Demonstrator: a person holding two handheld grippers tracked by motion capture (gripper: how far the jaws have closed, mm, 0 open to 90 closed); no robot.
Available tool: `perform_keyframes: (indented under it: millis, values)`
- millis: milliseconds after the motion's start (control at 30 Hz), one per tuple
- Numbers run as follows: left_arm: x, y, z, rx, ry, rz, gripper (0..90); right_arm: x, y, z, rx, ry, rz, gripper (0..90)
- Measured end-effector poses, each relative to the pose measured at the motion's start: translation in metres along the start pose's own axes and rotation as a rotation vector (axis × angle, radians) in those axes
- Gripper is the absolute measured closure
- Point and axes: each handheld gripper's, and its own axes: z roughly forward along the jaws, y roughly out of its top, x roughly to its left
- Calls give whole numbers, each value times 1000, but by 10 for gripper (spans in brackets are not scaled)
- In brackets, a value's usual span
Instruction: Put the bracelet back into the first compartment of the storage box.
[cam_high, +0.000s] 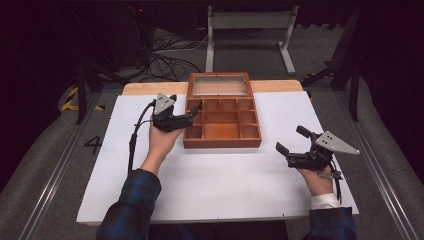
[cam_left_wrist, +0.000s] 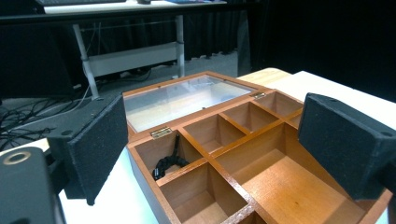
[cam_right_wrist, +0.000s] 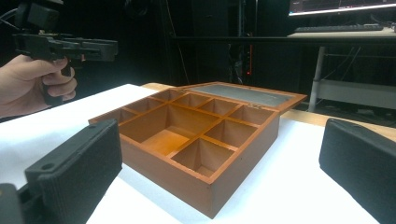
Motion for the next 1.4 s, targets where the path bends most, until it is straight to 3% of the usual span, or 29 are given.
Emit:
perform_keyframes:
  millis: [267, 867, 1400]
  values:
    - [-1, -2, -11, -2, -13, 5, 74, -1, 0, 0, -10, 17, 4, 0]
    - [-7, -7, -40, -35, -29, 34, 44, 1, -1, 2, 3, -14, -2, 0]
    - [-9, -11, -62, -56, -29, 29, 20, 2, -2, 4, 21, -39, -23, 0]
